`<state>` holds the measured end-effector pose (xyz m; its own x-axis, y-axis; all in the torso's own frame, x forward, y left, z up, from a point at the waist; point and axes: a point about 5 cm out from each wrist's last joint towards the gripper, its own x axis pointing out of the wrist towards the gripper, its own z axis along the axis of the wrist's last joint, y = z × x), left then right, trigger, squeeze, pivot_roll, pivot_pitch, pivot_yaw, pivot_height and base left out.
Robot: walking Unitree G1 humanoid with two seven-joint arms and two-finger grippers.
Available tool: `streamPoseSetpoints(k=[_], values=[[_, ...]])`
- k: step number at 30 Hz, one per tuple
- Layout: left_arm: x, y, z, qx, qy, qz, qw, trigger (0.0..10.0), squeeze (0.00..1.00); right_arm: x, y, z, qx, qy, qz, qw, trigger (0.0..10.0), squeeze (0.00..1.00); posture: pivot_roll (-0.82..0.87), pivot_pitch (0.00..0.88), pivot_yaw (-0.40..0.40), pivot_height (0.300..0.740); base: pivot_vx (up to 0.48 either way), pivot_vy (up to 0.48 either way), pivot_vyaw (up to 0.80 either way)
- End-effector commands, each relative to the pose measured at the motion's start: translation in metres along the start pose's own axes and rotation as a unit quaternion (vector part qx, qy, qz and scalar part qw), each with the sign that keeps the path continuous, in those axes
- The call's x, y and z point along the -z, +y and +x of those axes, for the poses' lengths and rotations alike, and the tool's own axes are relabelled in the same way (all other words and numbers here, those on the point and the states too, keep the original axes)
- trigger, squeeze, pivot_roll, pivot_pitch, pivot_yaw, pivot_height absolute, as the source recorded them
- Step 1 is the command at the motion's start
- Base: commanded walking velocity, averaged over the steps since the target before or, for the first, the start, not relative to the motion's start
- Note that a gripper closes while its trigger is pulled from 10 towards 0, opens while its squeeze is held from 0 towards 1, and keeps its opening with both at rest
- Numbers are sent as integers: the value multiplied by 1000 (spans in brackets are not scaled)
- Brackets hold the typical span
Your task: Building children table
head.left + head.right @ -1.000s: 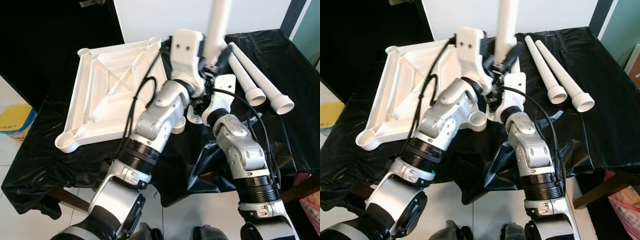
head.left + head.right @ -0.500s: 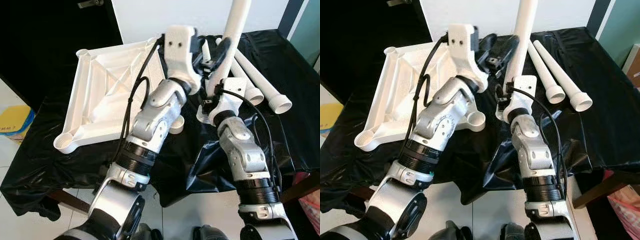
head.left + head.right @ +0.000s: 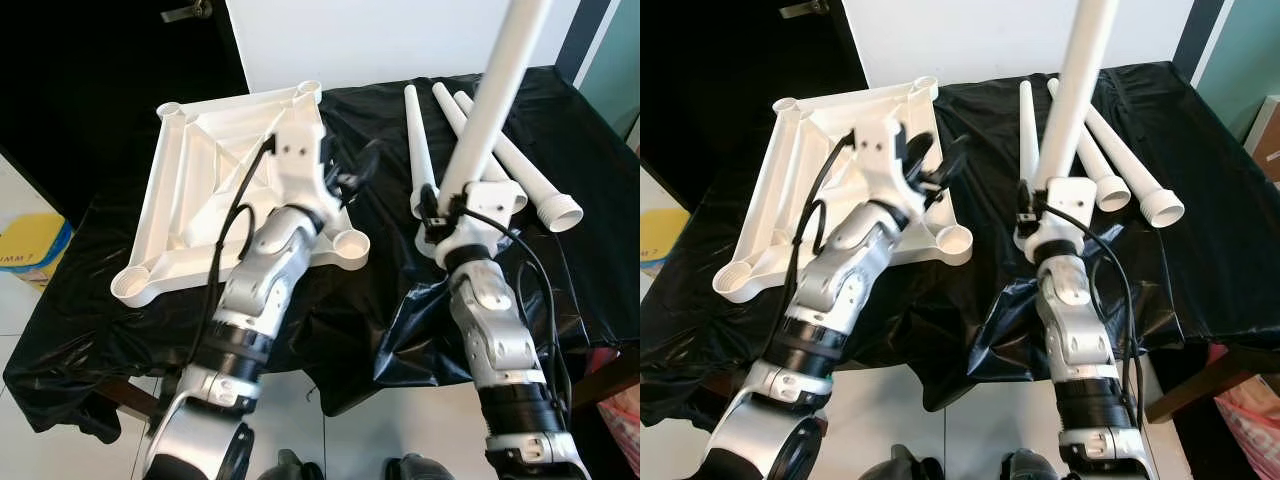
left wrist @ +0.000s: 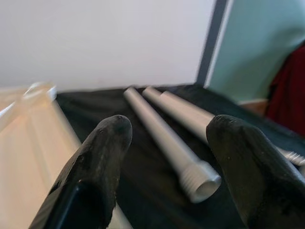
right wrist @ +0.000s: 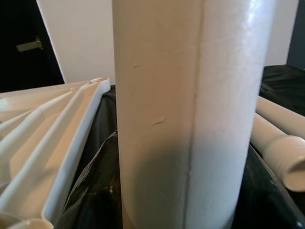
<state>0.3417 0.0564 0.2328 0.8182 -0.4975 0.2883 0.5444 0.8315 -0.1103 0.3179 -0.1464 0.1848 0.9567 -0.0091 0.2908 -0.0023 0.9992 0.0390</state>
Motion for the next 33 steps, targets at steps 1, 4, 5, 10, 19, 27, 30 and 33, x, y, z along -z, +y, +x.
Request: streamPoseSetpoints(k=[1, 4, 5, 10, 19, 27, 30, 33], values=[[10, 8, -6, -8, 16, 3, 1000, 10000, 0, 1, 4, -2, -6, -10, 1, 1000, 10000, 0, -231, 53, 72, 740, 0, 0, 0], [14, 11, -9, -14, 24, 1, 1000, 10000, 0, 2, 6, -2, -6, -13, -2, 1000, 10000, 0, -230, 53, 72, 740, 0, 0, 0], [18, 14, -12, -20, 33, -2, 999, 10000, 0, 2, 8, -1, -8, -16, -3, 1000, 10000, 0, -228, 52, 70, 740, 0, 0, 0], [28, 21, -19, -30, 54, -10, 998, 10000, 0, 2, 12, -1, -18, -23, -5, 1000, 10000, 0, -225, 44, 66, 740, 0, 0, 0], [37, 24, -25, -32, 73, -3, 997, 10000, 0, 4, 12, 0, -22, -32, -5, 999, 10000, 0, -219, 23, 68, 740, 0, 234, 0], [38, 27, -25, -32, 77, 1, 997, 10000, 0, 5, 15, 2, -27, -37, -5, 999, 10000, 0, -220, 7, 71, 740, 0, 432, 0], [38, 27, -25, -33, 77, 2, 996, 10000, 0, 6, 15, 2, -27, -38, -5, 999, 10000, 0, -220, 7, 71, 740, 0, 449, 0], [38, 28, -25, -31, 78, 3, 997, 10000, 0, 7, 15, 3, -28, -40, -5, 999, 10000, 0, -222, 0, 73, 740, 0, 445, 0]])
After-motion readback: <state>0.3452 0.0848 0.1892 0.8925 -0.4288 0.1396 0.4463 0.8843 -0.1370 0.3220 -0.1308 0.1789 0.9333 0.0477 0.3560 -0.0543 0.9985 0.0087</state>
